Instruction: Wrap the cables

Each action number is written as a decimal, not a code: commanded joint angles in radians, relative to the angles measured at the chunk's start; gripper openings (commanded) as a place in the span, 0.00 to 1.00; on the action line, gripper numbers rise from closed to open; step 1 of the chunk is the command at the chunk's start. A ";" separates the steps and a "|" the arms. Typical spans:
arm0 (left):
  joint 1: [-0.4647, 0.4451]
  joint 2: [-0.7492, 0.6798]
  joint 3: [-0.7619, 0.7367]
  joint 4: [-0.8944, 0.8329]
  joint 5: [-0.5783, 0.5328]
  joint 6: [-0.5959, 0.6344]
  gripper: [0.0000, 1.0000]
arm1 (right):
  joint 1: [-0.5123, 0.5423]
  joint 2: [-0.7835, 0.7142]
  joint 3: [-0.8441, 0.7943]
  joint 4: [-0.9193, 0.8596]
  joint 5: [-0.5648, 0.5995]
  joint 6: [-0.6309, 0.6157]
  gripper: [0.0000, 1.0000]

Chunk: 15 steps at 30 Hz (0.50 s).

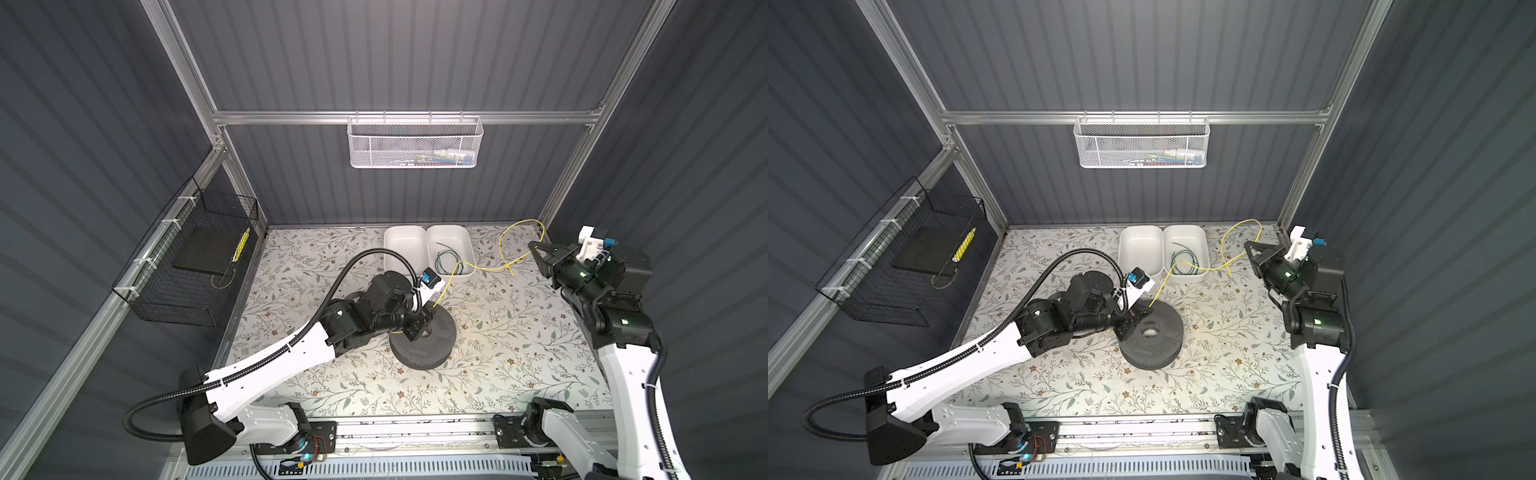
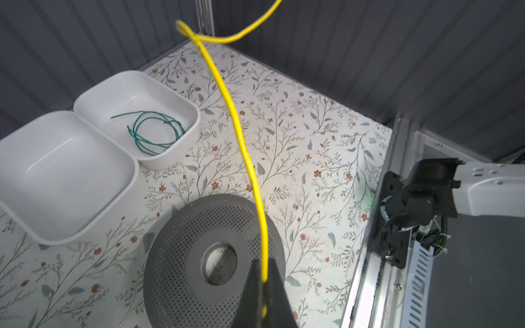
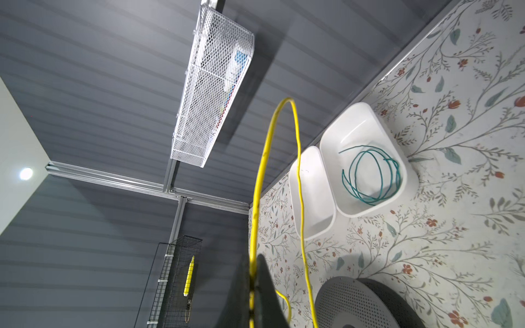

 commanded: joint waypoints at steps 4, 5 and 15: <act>0.002 -0.025 -0.064 -0.132 -0.131 0.065 0.00 | -0.087 0.039 0.069 0.113 -0.050 0.068 0.00; 0.002 -0.022 -0.068 -0.140 -0.149 0.069 0.00 | -0.100 0.041 0.075 0.114 -0.056 0.072 0.00; -0.003 0.021 -0.167 -0.143 -0.220 0.073 0.00 | -0.266 0.042 0.077 0.177 -0.140 0.148 0.00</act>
